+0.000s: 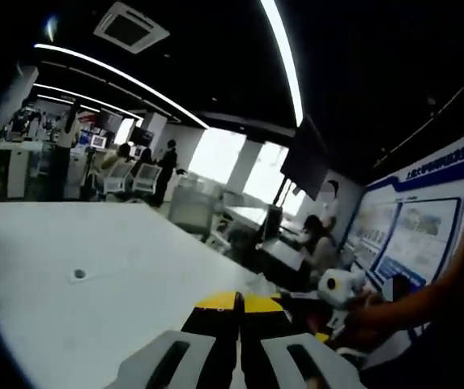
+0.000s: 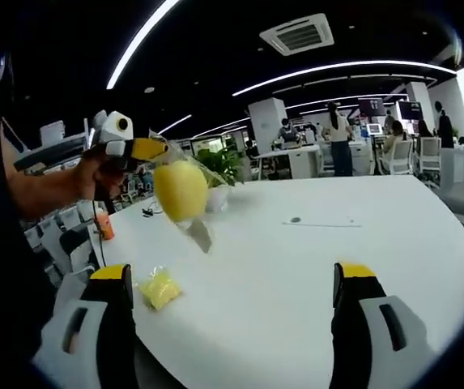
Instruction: Compare the silicone blocks by pressing each to a similar depth, holding the contact briefly, and releasing to observe deformation and rebound differences across the visible hardness samples.
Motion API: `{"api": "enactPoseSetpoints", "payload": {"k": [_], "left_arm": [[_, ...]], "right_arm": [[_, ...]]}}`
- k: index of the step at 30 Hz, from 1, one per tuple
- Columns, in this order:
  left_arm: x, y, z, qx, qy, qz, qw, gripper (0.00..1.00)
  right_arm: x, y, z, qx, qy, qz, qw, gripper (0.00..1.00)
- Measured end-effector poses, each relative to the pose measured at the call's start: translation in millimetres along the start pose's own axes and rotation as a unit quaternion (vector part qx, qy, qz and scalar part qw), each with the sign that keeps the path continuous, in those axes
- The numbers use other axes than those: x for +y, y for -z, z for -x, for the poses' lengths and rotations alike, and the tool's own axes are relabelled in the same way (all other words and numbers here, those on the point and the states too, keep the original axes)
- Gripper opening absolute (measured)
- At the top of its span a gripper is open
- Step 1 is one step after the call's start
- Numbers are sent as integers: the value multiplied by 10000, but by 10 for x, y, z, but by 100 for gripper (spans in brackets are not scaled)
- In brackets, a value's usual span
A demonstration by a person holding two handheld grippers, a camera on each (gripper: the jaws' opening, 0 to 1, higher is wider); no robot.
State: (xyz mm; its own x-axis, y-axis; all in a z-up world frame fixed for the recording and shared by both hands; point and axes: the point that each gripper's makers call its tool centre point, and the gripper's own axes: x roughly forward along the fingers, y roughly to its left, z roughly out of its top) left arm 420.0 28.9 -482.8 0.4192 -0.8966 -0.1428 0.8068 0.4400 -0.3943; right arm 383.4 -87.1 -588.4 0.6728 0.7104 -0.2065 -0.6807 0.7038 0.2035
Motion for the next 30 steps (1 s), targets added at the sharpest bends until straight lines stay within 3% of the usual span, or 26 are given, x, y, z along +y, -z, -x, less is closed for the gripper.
{"api": "enactPoseSetpoints", "payload": {"k": [5,10,19,27,30], "left_arm": [[-69,-31,24,-23,78,-58,10000,0],[-177,-120,56,-92,218,-67,9997,0],[-366,-241,76,-223,494,-16,9985,0],[-587,-289,144,-325,759,182,9964,0],[-648,-300,176,-318,799,174,9961,0]], "right_arm": [[87,-136,-116,-163,-266,100,9995,96],[347,-452,-223,-509,-741,140,9959,96],[566,-632,-447,-627,-1238,253,9900,96],[777,-858,-485,-986,-1532,418,9824,83],[847,-884,-475,-1078,-1666,277,9797,78]]}}
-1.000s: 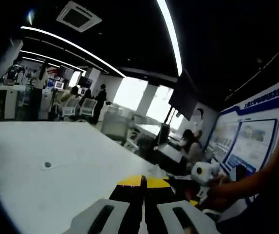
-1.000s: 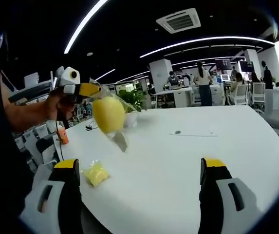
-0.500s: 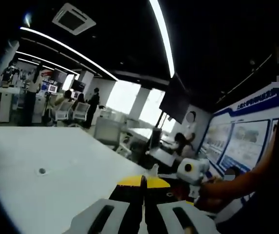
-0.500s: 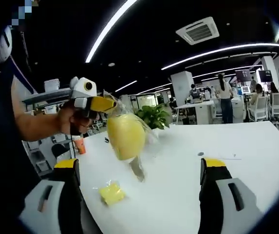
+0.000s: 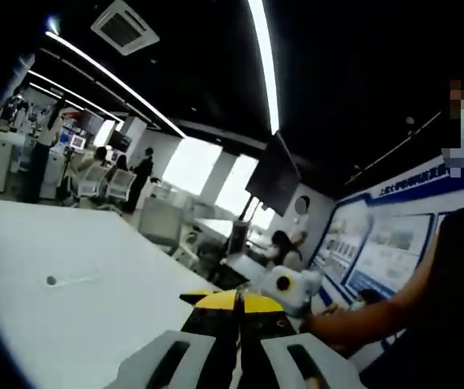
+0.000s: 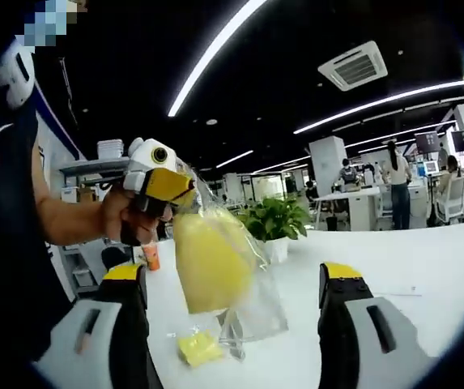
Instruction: Compare the silicone blocks by pressing each to a similar depth, holding the contact briefly, and releasing to observe deformation and rebound differences across the visible hardness samples.
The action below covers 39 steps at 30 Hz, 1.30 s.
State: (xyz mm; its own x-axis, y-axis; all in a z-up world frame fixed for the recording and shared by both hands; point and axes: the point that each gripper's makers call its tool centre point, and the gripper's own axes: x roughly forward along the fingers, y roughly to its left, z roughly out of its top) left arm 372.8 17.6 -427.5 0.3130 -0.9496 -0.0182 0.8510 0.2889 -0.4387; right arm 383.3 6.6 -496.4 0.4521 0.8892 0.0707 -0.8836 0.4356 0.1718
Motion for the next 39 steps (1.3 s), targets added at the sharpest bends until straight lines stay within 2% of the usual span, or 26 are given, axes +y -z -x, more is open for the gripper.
{"api": "enactPoseSetpoints", "payload": {"k": [3,6,10,13,17,25,33,37,39], "left_arm": [[-62,-19,24,1,30,-35,10000,0],[-62,-32,38,-6,32,-35,10000,0],[-66,-31,47,-12,40,13,10000,0],[-93,-28,49,-41,112,133,9998,0],[-79,-34,63,-93,116,191,9997,0],[7,-37,110,-117,-2,241,9996,0],[59,-54,161,-195,-50,303,9993,0],[111,-19,187,-186,-146,314,9992,0],[114,-21,212,-212,-117,412,9989,0]], "right_arm": [[38,8,-1,36,-42,42,10000,70],[78,-20,0,-22,-106,-25,9999,66],[152,-43,10,-17,-252,63,9997,57],[185,-62,9,-67,-366,-26,9993,52],[233,-62,-15,-24,-493,31,9988,41],[270,-68,-48,-34,-545,80,9985,35],[260,-92,-78,-30,-645,-203,9977,25],[256,-40,-108,252,-572,-230,9978,23],[287,-44,-115,308,-693,-359,9965,22]]}}
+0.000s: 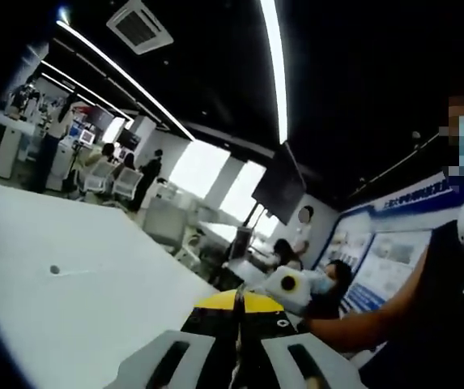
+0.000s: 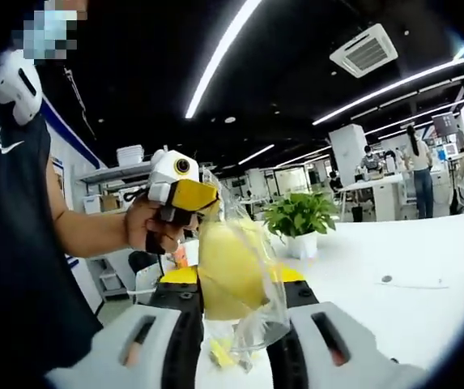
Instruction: Compare the silicone blocks by pressing each to a similar depth, holding the contact briefly, and releasing to observe deformation and rebound differences across the visible hardness samples.
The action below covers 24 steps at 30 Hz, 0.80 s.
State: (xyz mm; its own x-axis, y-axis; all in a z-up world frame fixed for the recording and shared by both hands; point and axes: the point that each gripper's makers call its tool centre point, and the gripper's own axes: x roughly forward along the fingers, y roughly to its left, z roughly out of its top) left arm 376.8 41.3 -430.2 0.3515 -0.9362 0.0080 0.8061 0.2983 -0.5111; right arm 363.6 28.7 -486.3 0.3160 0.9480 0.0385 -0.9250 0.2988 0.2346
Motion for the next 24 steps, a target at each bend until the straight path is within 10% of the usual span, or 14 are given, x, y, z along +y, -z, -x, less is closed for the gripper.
{"api": "enactPoseSetpoints", "payload": {"k": [14,24], "left_arm": [[53,86,137,-5,-72,-946,9955,0],[94,128,179,127,-135,-925,9955,0]], "right_arm": [[77,116,-89,592,-147,-78,9981,10],[102,180,-107,761,-113,-139,9969,7]]}}
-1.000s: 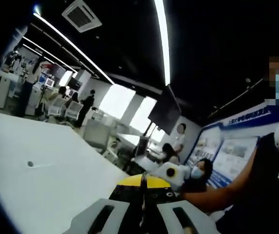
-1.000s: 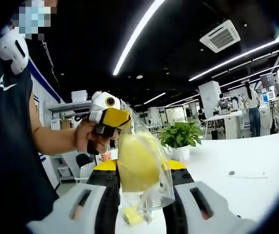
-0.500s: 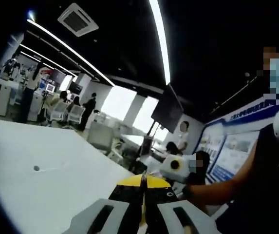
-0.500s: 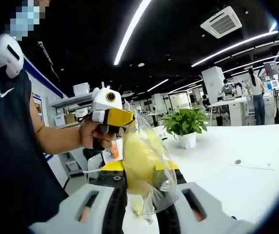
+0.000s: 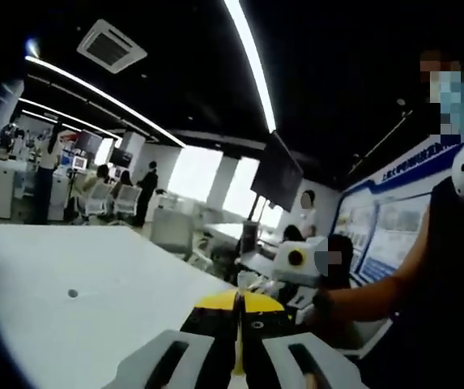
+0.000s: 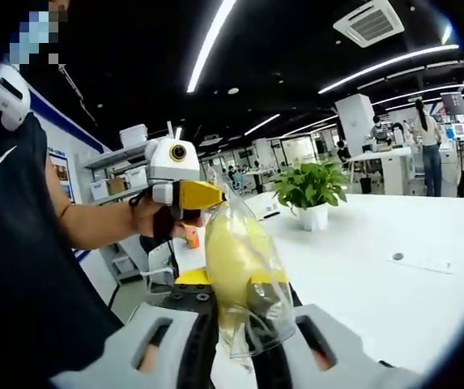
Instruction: Compare the silicone blocks by pressing each to a similar depth, holding the contact briefly, and releasing to observe deformation and rebound differences across the visible hardness samples.
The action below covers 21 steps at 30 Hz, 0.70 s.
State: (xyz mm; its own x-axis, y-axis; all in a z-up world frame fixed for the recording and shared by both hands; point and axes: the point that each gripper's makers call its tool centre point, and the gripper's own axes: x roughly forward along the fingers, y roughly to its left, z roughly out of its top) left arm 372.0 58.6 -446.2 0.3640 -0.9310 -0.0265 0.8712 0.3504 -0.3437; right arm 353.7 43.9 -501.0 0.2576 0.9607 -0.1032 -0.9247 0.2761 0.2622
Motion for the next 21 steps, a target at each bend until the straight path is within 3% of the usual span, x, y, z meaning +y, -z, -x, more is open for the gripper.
{"api": "enactPoseSetpoints", "payload": {"k": [13,21], "left_arm": [[-19,57,2,31,122,26,9999,0],[10,139,33,123,5,-68,9999,0]], "right_arm": [[14,51,16,134,-43,-189,9997,4],[29,124,-5,394,-190,-302,9986,2]]}}
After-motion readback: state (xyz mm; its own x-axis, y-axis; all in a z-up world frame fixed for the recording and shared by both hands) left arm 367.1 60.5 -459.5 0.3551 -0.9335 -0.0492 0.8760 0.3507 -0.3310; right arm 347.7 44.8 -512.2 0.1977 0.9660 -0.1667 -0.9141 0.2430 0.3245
